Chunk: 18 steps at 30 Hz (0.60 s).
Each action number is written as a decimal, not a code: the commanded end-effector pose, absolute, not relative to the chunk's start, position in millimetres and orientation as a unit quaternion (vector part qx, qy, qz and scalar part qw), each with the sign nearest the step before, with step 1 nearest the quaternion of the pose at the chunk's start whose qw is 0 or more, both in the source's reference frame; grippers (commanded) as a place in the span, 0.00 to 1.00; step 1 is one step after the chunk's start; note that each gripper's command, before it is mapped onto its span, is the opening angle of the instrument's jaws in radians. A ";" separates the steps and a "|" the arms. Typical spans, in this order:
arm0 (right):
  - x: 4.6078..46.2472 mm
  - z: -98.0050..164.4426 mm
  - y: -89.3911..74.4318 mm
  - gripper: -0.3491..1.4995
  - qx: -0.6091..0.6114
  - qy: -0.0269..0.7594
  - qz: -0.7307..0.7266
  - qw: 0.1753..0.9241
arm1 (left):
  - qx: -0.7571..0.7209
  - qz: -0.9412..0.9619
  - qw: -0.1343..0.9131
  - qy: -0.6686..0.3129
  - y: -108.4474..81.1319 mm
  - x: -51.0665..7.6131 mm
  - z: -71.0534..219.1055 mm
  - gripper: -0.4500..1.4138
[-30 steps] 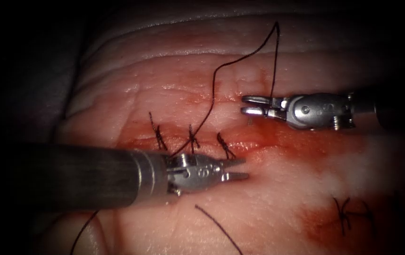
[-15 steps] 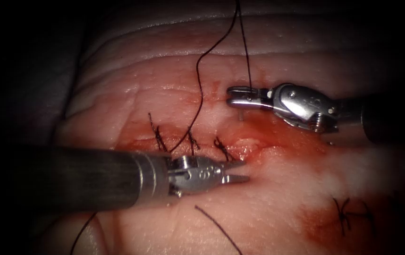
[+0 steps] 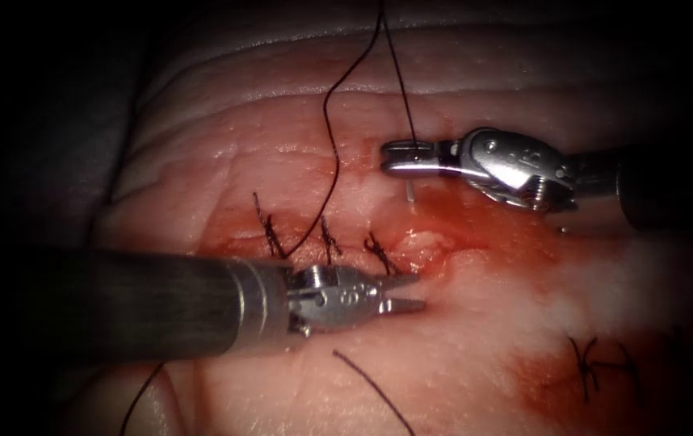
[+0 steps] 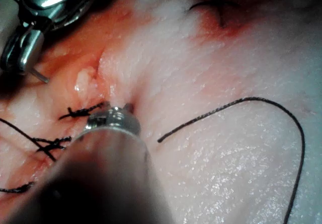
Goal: Wound Closure
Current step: Throw the needle through the top of the incision with the right tool.
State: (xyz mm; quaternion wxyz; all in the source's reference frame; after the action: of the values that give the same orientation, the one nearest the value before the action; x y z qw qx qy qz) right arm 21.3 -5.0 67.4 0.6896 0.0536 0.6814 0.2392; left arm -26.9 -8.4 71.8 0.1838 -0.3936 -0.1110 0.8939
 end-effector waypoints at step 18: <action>23.7 69.7 -7.8 0.00 0.329 0.598 0.418 0.600 | -0.395 0.893 0.183 -0.112 -8.5 -27.2 72.2 0.29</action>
State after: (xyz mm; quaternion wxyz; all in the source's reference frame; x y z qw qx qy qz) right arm 22.8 -7.8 69.3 0.5977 0.3383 0.5895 0.4253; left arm -26.6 -8.3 71.7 0.1830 -0.3946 -0.1119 0.8934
